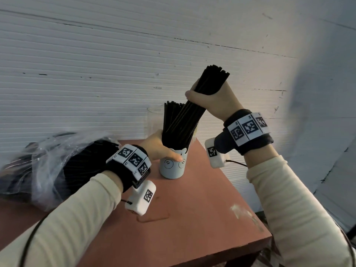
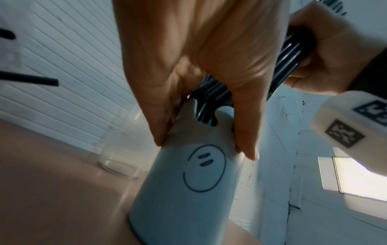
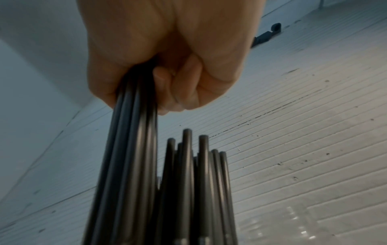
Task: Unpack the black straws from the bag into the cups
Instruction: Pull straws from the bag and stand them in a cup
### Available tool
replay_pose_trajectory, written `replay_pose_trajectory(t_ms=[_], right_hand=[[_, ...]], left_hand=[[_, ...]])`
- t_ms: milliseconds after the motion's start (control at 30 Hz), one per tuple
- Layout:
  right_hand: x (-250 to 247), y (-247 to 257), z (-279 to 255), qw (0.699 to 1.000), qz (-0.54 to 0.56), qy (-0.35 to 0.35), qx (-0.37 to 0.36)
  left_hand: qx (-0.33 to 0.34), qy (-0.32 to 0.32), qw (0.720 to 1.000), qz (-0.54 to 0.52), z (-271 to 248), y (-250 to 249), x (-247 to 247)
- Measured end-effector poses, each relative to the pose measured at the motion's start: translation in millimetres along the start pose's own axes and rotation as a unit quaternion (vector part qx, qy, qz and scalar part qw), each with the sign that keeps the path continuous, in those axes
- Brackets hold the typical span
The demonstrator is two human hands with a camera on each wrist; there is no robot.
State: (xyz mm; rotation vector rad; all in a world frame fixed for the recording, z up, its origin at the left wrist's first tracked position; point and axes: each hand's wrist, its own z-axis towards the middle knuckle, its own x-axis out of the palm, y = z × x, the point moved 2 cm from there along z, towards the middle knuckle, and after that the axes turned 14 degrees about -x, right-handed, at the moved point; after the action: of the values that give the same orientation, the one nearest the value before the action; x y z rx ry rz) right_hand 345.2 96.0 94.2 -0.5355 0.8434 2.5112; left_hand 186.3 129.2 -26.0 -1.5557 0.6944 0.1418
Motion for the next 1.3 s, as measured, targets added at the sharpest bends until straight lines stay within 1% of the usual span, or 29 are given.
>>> replay_pose_trajectory(t_ms=[100, 300, 467, 533, 633, 667, 733, 833, 900, 967, 1033, 1167, 1233, 1300], right_hand=[[4.0, 0.0, 3.1, 1.000, -0.017, 0.011, 0.002], [12.2, 2.4, 6.4, 0.999, -0.035, 0.018, 0.006], [9.4, 1.8, 7.0, 0.999, -0.043, 0.001, -0.007], [13.5, -1.8, 5.9, 0.999, -0.041, 0.016, -0.003], [25.3, -11.9, 0.2, 0.997, -0.045, 0.055, 0.023], [30.5, -16.0, -2.5, 0.996, -0.053, 0.066, 0.030], [39.1, -22.1, -8.5, 0.991, -0.105, 0.075, 0.039], [42.2, -21.0, -14.3, 0.978, -0.192, 0.068, 0.051], [40.7, -16.4, -16.9, 0.974, -0.210, 0.074, 0.046], [39.0, -14.5, -19.9, 0.978, -0.194, 0.061, 0.041], [37.4, -11.3, -23.6, 0.983, -0.183, 0.024, 0.017], [35.5, 3.1, -25.5, 0.968, -0.225, -0.039, -0.107], [37.2, 4.5, -23.9, 0.964, -0.218, -0.047, -0.147], [39.5, 2.0, -24.4, 0.957, -0.229, -0.042, -0.171]], left_hand=[[0.016, 0.012, 1.000, 0.002, -3.4, 0.2, -1.2], [0.027, 0.013, 1.000, -0.006, -1.5, 2.7, -0.3], [0.019, 0.003, 1.000, -0.012, 1.0, 6.0, -1.0], [0.017, 0.001, 1.000, -0.015, 2.7, 6.9, -0.9], [0.009, 0.000, 1.000, -0.016, 6.3, 10.0, -1.1], [0.007, -0.002, 1.000, -0.014, 6.8, 10.9, -1.4], [0.011, -0.010, 1.000, -0.011, 8.3, 12.0, -1.1], [0.006, -0.021, 1.000, -0.009, 11.8, 14.4, -0.6], [-0.004, -0.025, 1.000, -0.010, 13.6, 16.4, -0.5], [-0.012, -0.023, 1.000, -0.012, 14.8, 17.6, 0.0], [-0.016, -0.026, 0.999, -0.010, 14.9, 17.4, 0.5], [-0.024, -0.040, 0.999, -0.003, 15.4, 16.3, 1.0], [-0.030, -0.047, 0.998, -0.002, 15.6, 16.5, 1.1], [-0.039, -0.053, 0.998, 0.000, 14.8, 16.2, 1.9]])
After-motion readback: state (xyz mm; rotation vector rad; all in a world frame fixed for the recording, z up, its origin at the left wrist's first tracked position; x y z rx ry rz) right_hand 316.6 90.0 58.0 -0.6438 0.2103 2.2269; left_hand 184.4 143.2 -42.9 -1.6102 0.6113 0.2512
